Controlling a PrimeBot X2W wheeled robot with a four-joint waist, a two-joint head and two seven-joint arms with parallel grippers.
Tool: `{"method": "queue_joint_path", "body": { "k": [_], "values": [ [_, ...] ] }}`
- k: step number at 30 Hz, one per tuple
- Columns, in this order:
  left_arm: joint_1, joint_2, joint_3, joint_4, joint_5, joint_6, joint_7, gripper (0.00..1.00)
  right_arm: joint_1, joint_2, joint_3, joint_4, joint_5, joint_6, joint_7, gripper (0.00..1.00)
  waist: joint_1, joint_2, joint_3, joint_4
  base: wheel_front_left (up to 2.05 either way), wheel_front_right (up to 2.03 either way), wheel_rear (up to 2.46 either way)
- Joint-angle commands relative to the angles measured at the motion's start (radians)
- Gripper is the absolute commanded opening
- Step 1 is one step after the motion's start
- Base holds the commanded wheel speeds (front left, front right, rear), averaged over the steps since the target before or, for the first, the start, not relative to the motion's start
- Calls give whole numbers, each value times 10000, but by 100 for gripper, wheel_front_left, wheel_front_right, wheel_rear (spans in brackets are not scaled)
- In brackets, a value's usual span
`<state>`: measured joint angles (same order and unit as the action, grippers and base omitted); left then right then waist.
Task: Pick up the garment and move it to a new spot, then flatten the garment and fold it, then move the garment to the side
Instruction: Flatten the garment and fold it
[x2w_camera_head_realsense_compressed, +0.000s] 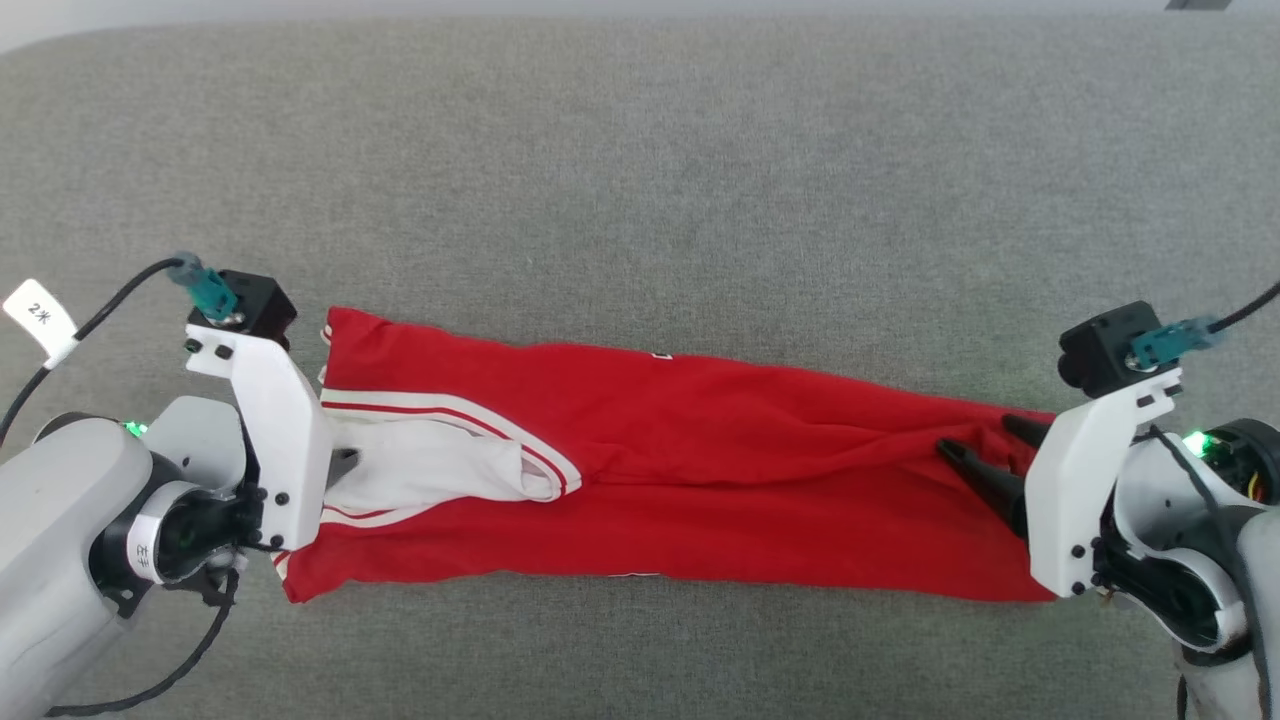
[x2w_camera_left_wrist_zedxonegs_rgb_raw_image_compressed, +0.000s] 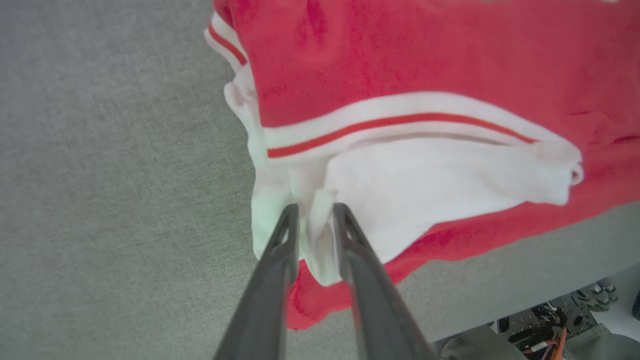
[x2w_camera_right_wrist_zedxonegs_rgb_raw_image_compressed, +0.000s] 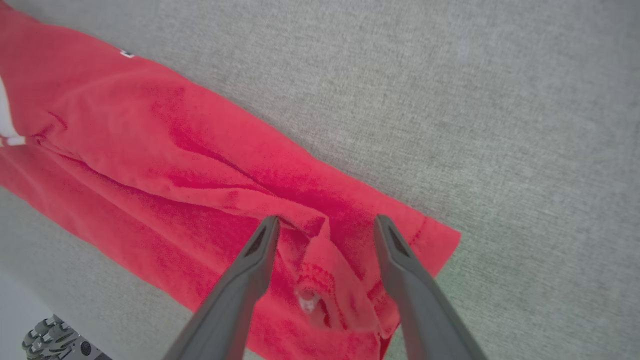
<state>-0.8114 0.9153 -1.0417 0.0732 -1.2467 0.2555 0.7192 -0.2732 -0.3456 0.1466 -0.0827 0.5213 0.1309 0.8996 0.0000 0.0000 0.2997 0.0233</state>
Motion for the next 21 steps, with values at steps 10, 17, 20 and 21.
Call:
{"method": "queue_joint_path", "body": {
  "k": [10, 17, 20, 21],
  "values": [
    [1168, -15, 874, -200, 647, -820, -4002, 100, 1145, 342, -1482, -1034, 138, -4, -886, 100, 0, 0, -791, 173, 0, 0, 0],
    [2258, -23, 1435, -336, 1187, -761, -6991, 100, 1874, 740, -2923, -823, 51, -4, -780, 100, 0, 0, -948, 385, 0, 0, 0],
    [2693, -60, 1613, -339, 1331, -711, -8099, 100, 1960, 861, -3266, -486, 114, -4, -713, 100, 0, 0, -906, 525, 0, 0, 0],
    [2811, -78, 1673, -328, 1391, -701, -8439, 100, 1951, 859, -3321, -370, 120, -4, -704, 100, 0, 0, -887, 578, 0, 0, 0]
  ]
}}
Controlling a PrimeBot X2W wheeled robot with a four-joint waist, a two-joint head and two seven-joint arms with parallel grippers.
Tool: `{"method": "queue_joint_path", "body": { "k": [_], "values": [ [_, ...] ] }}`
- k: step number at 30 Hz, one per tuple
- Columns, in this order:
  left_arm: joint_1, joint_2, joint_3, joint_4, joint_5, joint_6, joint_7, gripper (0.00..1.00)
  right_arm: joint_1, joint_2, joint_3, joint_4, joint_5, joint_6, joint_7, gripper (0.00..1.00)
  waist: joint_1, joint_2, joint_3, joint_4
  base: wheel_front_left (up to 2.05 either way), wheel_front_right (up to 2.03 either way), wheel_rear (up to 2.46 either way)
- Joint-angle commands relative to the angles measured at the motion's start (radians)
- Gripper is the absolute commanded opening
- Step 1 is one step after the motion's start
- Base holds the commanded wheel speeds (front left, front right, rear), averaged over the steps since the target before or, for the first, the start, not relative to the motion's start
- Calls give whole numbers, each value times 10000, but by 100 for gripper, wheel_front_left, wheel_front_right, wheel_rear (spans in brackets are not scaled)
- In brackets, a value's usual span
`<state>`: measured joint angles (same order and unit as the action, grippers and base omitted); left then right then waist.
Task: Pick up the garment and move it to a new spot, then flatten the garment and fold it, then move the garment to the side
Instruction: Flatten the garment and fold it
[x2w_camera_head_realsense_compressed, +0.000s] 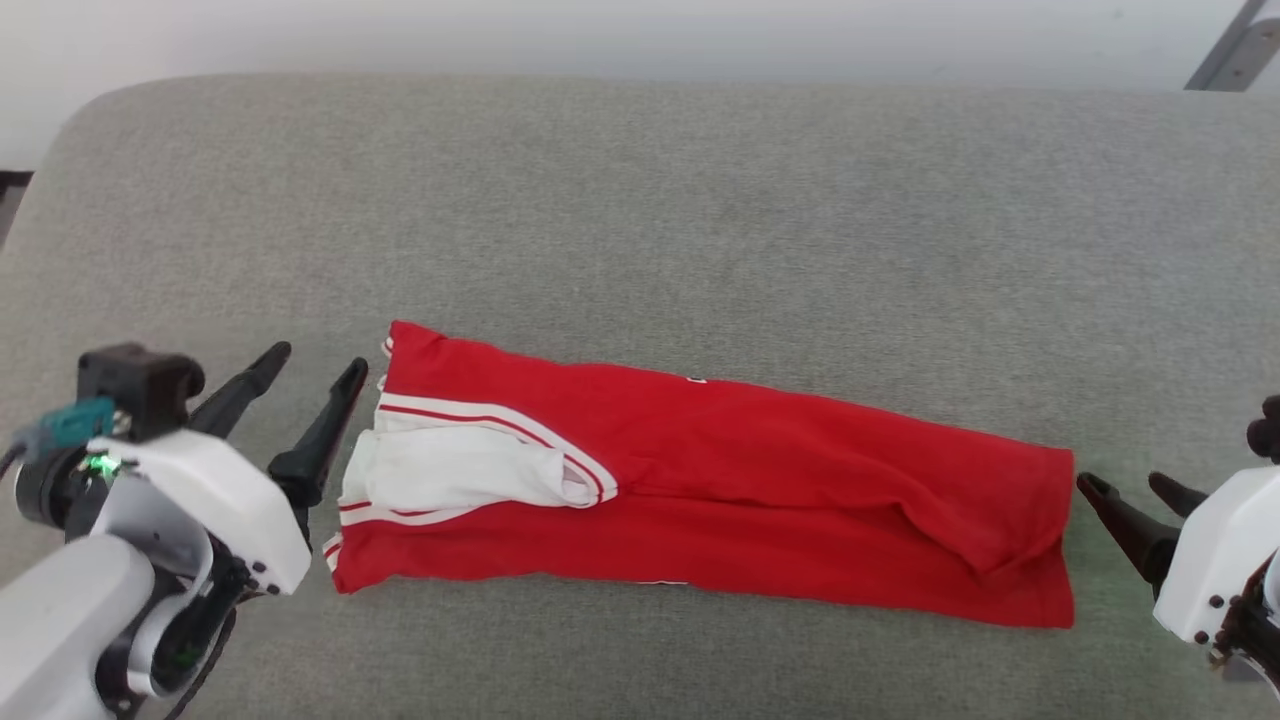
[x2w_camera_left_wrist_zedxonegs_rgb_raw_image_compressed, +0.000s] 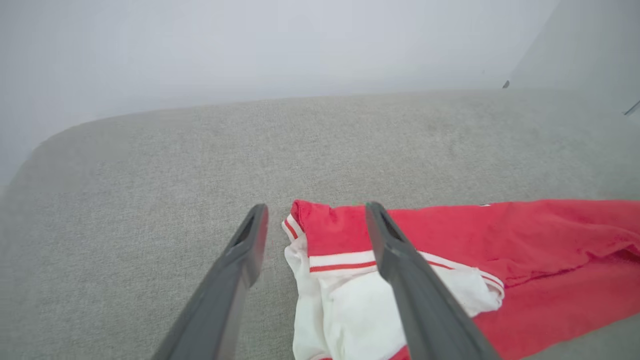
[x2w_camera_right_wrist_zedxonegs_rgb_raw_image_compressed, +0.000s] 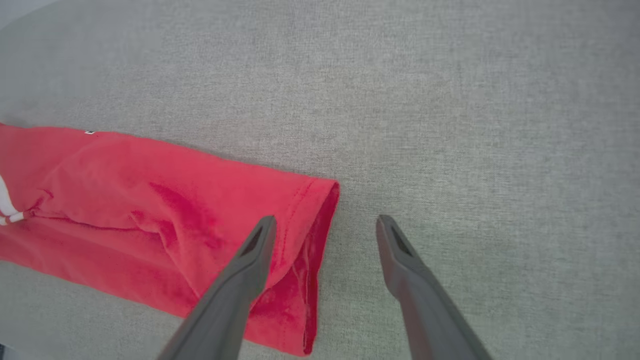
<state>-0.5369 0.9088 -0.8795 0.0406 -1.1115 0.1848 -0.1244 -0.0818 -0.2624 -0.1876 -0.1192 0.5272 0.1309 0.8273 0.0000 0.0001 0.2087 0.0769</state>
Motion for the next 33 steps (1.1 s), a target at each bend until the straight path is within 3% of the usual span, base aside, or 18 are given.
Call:
{"method": "queue_joint_path", "body": {
  "k": [1, 11, 16, 19, 20, 21, 22, 33],
  "values": [
    [200, -56, 80, 21, 73, 21, -299, 100, 49, 54, -53, 137, 73, -4, 56, 100, 0, -1, 46, 103, 0, 0, 0],
    [1301, -711, 808, 491, 562, -84, -1404, 100, -419, 254, 66, 1660, 278, -4, 653, 100, 0, -1, 231, 683, 0, 0, 0],
    [1796, -1294, 1898, 439, 1329, -184, -1418, 100, -688, 425, 327, 2401, 527, -4, 1126, 100, 0, -1, 315, 881, 0, 0, 0],
    [2308, -1811, 2748, 485, 1948, -457, -1416, 100, -932, 420, 686, 3012, 658, -2, 1458, 100, 0, -1, 362, 972, 0, 0, 0],
    [2431, -1967, 2988, 525, 2199, -581, -1417, 100, -1005, 405, 902, 3116, 772, 1, 1541, 61, 0, -1, 383, 1018, 0, 0, 0],
    [2568, -2110, 3218, 577, 2406, -692, -1416, 100, -1100, 344, 1095, 3211, 876, 4, 1566, 14, 0, -1, 393, 1050, 0, 0, 0],
    [2687, -2296, 3468, 614, 2577, -786, -1416, 100, -1158, 287, 1223, 3340, 969, 10, 1593, 0, 0, -1, 391, 1083, 0, 0, 0],
    [3846, -4098, 5817, 1071, 4299, -2135, -1417, 100, -1707, -188, 1085, 3415, 2102, 21, 1333, 0, 0, -1, 132, 1250, 0, 0, 0]
  ]
}}
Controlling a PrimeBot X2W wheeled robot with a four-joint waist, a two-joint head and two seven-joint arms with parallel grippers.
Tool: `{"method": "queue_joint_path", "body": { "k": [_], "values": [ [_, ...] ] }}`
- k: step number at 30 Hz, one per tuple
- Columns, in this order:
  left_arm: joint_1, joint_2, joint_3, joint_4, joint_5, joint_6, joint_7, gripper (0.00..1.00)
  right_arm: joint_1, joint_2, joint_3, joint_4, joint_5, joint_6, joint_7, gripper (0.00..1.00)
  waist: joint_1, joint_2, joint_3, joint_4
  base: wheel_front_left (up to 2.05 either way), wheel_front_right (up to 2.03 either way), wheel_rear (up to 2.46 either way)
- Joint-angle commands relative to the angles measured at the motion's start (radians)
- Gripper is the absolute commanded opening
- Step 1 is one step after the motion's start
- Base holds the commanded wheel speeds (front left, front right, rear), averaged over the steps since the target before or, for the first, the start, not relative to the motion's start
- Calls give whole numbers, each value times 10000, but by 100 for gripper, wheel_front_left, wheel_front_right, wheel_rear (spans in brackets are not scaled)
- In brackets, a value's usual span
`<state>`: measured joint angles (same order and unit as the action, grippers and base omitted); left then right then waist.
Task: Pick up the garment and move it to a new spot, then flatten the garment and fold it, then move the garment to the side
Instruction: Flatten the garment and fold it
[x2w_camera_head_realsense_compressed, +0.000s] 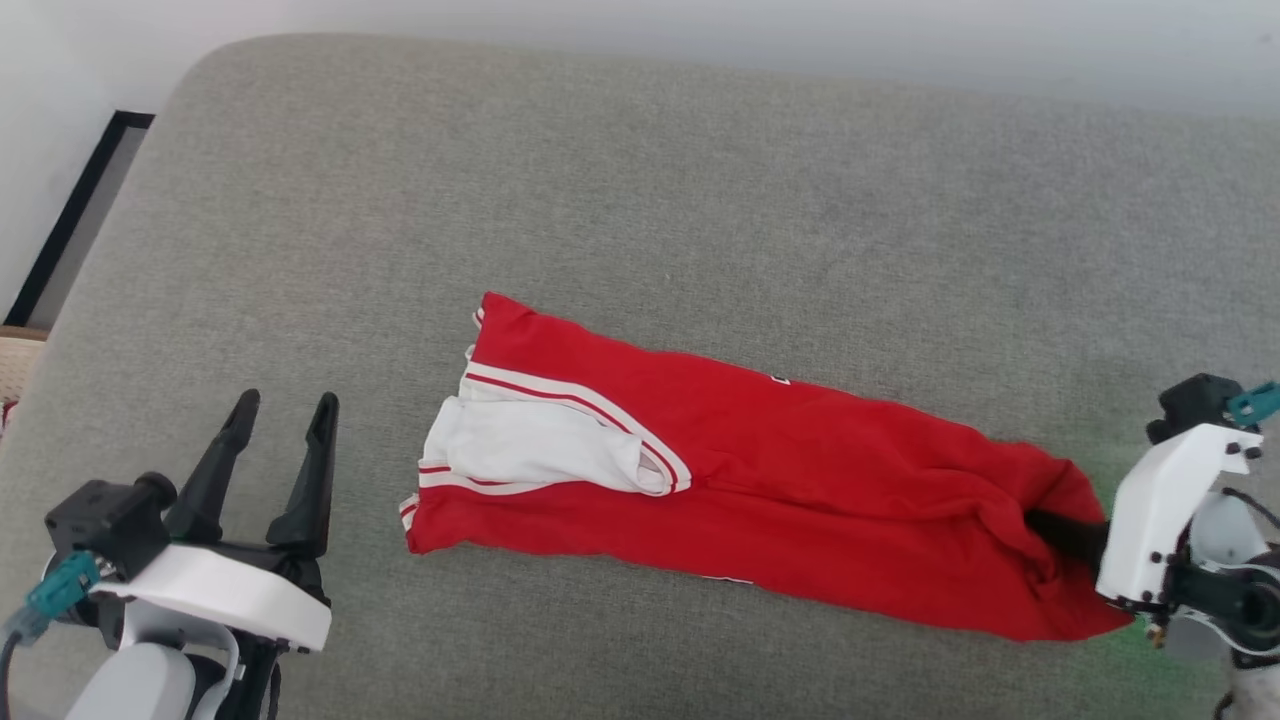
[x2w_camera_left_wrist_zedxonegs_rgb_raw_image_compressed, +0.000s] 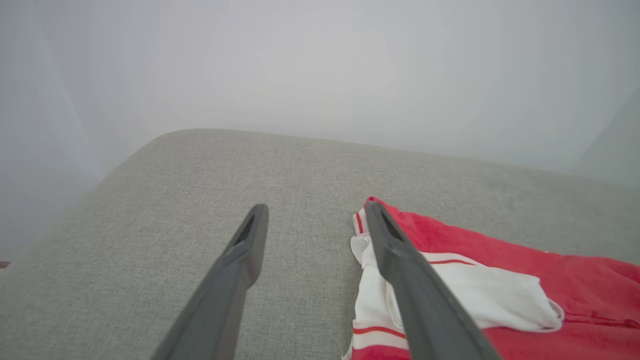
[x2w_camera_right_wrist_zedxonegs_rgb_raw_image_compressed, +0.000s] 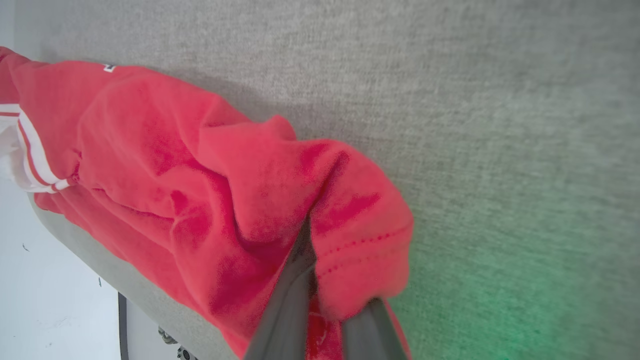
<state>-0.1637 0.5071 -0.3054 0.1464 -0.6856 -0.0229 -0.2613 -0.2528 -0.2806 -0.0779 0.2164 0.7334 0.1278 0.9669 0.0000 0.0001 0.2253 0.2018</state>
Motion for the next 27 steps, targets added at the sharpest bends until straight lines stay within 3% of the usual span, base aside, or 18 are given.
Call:
{"method": "queue_joint_path", "body": {
  "k": [1, 12, 21, 27],
  "values": [
    [178, -201, 265, 33, 243, -142, -50, 100, -12, -99, -87, 52, 47, 51, -102, 0, 0, -1, -64, 0, 0, 0, 0],
    [909, -1636, 1815, -163, 1718, -907, -49, 100, -136, -1134, -1348, 362, -207, 48, -608, 0, 0, -1, -390, -264, 0, 0, 0],
    [1076, -2146, 2181, -277, 2092, -1083, -49, 100, -623, -2173, -2426, 1461, -1416, 27, -1121, 0, 0, -1, -480, -672, 0, 0, 0],
    [1114, -2251, 2127, -353, 2090, -1080, -49, 100, -950, -2210, -2517, 1726, -1704, 27, -1067, 0, 0, -1, -543, -766, 0, 0, 0]
  ]
}}
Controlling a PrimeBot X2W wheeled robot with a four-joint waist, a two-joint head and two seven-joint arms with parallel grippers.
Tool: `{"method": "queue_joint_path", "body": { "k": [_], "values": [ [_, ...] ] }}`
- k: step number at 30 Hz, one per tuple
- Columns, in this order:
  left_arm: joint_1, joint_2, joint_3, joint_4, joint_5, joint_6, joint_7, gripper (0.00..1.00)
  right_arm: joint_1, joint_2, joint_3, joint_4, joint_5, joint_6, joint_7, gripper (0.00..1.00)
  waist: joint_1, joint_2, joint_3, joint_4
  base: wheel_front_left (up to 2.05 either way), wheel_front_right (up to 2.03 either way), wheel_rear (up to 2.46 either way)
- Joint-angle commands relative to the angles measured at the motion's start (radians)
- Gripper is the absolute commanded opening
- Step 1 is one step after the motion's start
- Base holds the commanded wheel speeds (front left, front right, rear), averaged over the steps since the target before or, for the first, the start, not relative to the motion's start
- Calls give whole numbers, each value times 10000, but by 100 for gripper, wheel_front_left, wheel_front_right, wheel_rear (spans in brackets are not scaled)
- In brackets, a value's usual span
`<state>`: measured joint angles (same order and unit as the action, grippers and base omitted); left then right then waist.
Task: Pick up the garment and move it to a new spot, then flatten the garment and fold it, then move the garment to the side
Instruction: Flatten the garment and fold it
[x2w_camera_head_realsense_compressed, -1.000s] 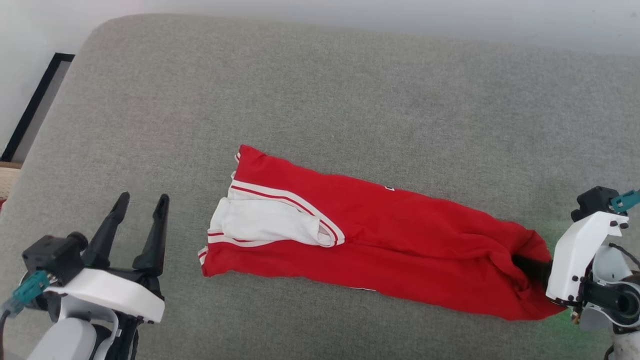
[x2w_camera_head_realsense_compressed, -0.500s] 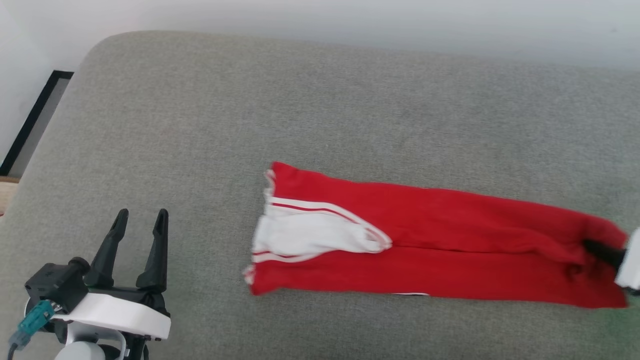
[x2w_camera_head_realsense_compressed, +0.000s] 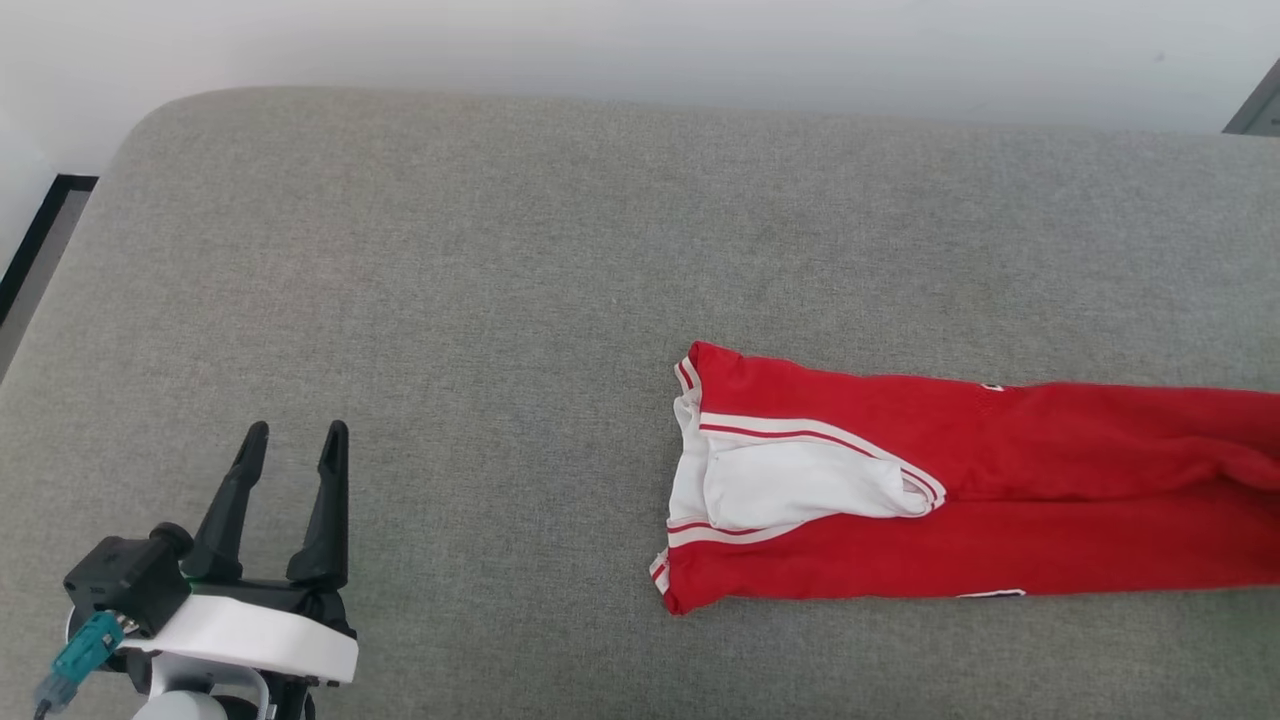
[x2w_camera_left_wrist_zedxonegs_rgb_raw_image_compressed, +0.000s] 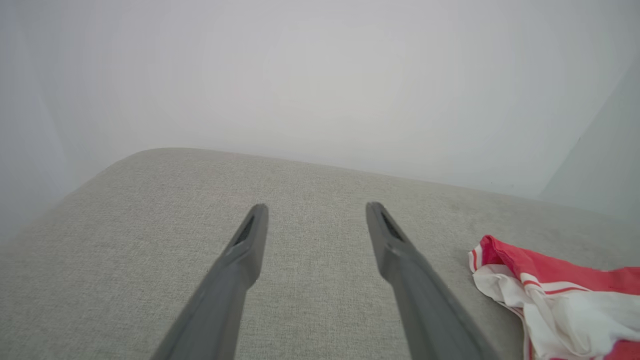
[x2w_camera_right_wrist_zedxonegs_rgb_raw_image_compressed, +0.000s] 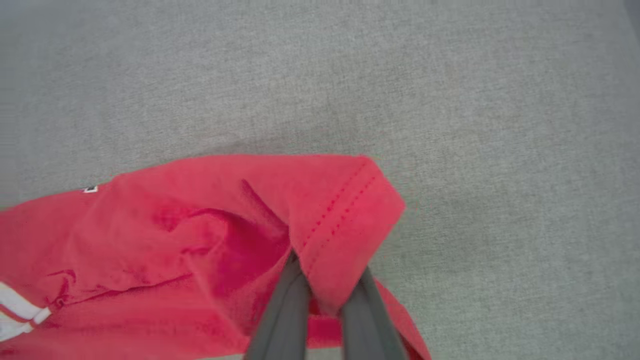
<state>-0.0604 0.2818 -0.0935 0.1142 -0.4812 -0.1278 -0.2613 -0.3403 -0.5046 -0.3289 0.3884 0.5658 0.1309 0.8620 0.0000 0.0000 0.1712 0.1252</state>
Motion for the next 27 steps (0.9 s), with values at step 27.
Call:
{"method": "queue_joint_path", "body": {
  "k": [27],
  "values": [
    [-406, -172, -813, 6, -391, -37, -50, 100, -311, 2693, 5364, -2587, 432, -4, -168, 0, 0, 0, -35, 1520, 0, 0, 0]
  ]
}}
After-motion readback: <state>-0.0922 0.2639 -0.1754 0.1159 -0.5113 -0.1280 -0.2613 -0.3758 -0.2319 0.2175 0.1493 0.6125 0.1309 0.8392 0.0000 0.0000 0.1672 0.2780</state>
